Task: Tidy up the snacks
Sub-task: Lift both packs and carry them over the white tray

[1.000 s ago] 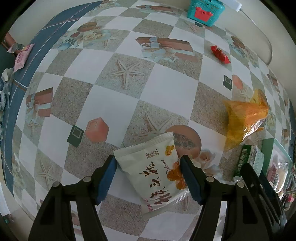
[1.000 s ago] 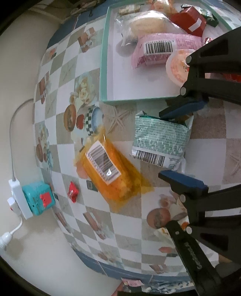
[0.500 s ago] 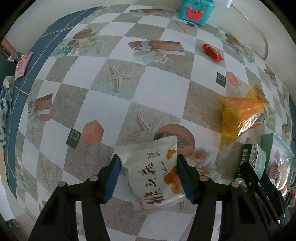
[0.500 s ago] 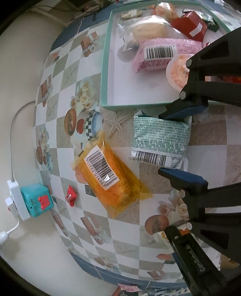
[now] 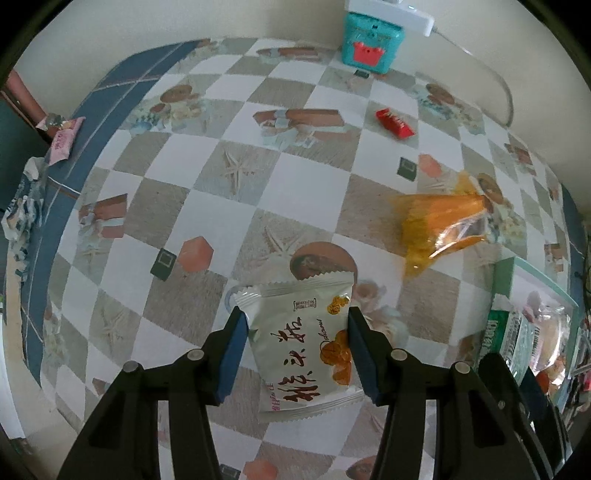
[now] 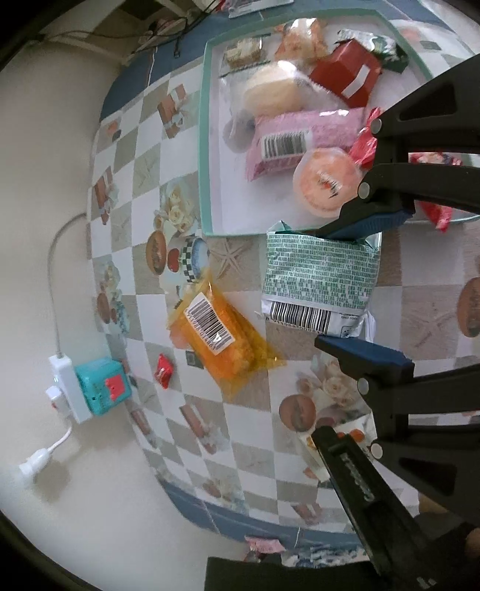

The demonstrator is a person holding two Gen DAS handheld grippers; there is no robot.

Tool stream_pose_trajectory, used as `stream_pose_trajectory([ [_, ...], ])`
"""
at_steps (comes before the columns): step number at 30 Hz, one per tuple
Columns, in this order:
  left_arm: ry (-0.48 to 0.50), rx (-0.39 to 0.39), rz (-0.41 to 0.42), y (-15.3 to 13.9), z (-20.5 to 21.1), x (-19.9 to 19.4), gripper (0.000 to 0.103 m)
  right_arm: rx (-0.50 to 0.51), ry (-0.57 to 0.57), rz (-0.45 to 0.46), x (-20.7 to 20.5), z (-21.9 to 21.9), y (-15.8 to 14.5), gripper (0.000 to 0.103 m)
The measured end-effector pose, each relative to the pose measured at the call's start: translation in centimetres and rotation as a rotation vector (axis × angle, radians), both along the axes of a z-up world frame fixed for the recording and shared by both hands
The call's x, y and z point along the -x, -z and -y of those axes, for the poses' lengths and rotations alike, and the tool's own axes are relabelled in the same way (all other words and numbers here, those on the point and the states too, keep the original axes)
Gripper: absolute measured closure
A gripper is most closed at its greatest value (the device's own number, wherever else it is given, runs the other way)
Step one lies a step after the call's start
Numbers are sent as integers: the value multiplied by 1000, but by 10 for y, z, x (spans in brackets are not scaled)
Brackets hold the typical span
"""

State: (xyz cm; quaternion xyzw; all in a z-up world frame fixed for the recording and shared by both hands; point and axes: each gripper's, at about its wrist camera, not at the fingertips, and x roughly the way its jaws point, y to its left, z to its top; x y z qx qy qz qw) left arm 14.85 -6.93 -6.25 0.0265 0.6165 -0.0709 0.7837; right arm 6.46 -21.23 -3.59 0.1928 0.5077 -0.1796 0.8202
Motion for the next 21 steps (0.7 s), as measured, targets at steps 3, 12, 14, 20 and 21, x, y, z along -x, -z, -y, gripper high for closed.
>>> stream_pose_trajectory([
  [3,4,0,23,-11,-1,9,47,-4,11,16,13,1,-9,50],
  [12,42,9,90,-42,12,23,47,-18,47,86,54,10,-37,50],
  [14,47,19,105,-50,15,28,47,-21,49,92,59,13,-39,50],
  [20,65,20,147,-67,28,41,47,-34,91,111,74,37,-44,50],
  [21,68,21,151,-69,30,42,47,-35,98,113,77,41,-45,50],
])
